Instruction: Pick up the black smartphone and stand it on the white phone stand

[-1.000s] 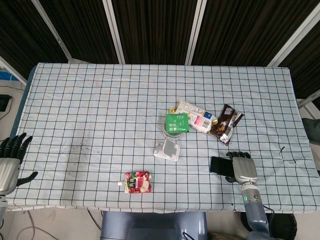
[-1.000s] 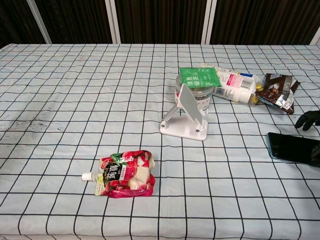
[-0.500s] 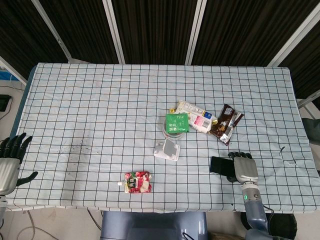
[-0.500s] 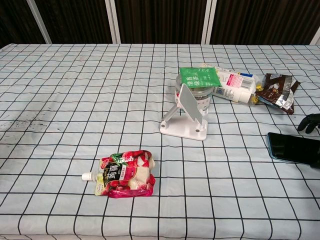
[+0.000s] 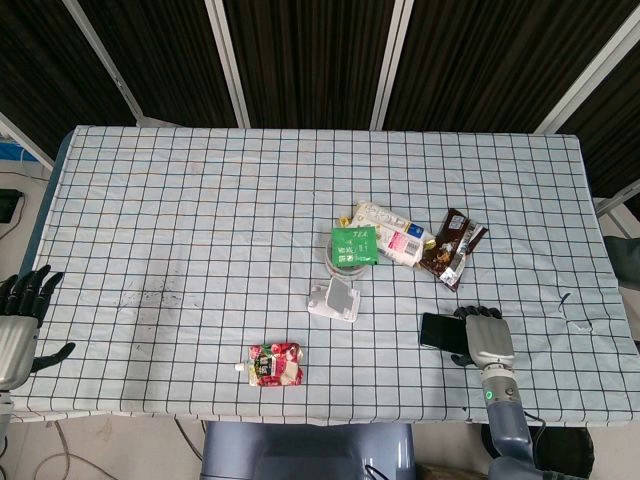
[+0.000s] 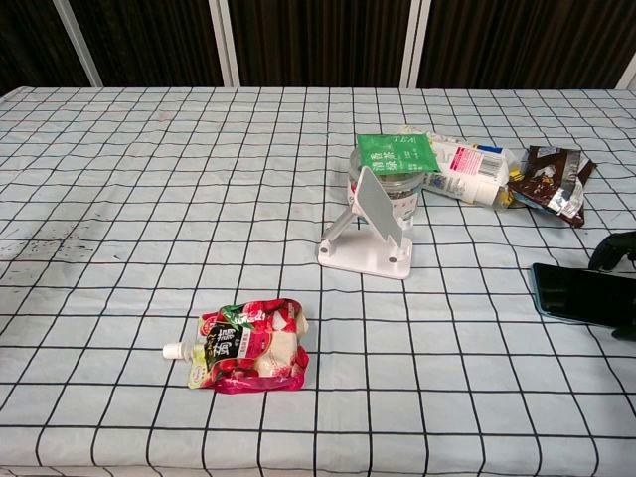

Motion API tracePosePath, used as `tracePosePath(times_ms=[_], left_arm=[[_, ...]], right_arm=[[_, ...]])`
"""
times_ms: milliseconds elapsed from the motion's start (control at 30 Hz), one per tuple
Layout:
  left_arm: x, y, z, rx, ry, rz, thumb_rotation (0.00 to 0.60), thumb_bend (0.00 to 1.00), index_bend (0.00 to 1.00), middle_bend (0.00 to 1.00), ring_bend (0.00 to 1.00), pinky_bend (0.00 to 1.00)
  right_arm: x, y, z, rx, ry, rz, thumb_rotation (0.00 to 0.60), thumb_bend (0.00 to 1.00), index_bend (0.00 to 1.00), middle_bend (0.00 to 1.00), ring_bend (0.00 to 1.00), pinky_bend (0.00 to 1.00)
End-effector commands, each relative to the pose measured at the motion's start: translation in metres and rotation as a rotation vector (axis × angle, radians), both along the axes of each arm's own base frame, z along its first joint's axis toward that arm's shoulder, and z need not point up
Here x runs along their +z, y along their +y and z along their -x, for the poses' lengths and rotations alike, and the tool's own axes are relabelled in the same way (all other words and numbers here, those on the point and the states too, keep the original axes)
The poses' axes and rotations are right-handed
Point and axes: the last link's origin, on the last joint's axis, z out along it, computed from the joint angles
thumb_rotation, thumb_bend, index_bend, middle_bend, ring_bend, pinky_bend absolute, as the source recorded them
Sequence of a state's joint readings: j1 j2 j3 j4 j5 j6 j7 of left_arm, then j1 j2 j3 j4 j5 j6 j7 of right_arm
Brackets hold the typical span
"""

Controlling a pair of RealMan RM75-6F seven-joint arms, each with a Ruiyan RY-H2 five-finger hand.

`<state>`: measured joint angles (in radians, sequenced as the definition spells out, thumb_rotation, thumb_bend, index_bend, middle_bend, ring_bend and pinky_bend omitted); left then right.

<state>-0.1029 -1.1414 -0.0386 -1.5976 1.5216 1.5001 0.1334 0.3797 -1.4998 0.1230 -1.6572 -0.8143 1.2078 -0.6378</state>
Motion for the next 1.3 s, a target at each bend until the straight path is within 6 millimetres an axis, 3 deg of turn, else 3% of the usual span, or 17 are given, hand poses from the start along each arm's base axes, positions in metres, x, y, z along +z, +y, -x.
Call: tracePosePath(times_ms=[33,533,667,867,1300], left_arm=[[0.0,0.0001,0.0,0.001,0.0,-0.001,0.6,0.0,0.0,0.0,0.0,0.0],[0.0003,0.0001,0.0,0.007,-0.007,-0.002,0.6,0.0,0.0,0.0,0.0,0.0],[0.0002,0.0001,0.0002,0.01,-0.009,-0.001,0.6,0.0,0.0,0.0,0.0,0.0],[0.0006,0.0004,0.0004,0.013,-0.015,-0.001,0.6,0.0,0.0,0.0,0.0,0.0],[0.0011,0.0006,0.0005,0.017,-0.021,0.001,0.6,0.0,0.0,0.0,0.0,0.0]], right_arm=[[-0.0006,0.0002,0.0004,-0.004,-0.003,0.0,0.6,0.24,0.34,0.3,0.2,0.15],[-0.0047,0.0004,0.0004,0.003,-0.004,-0.004,0.6,0.24,0.35,0.31,0.2,0.15],[-0.0064,0.0005,0.0013,-0.003,-0.004,-0.008,0.6,0.31,0.36,0.32,0.2,0.15],[-0.0082,0.0012,0.003,-0.012,0.002,-0.023,0.6,0.42,0.44,0.4,0.21,0.15],[-0.0085,0.0027,-0.0009,-0.012,-0.007,-0.039,0.6,0.57,0.66,0.6,0.35,0.18]])
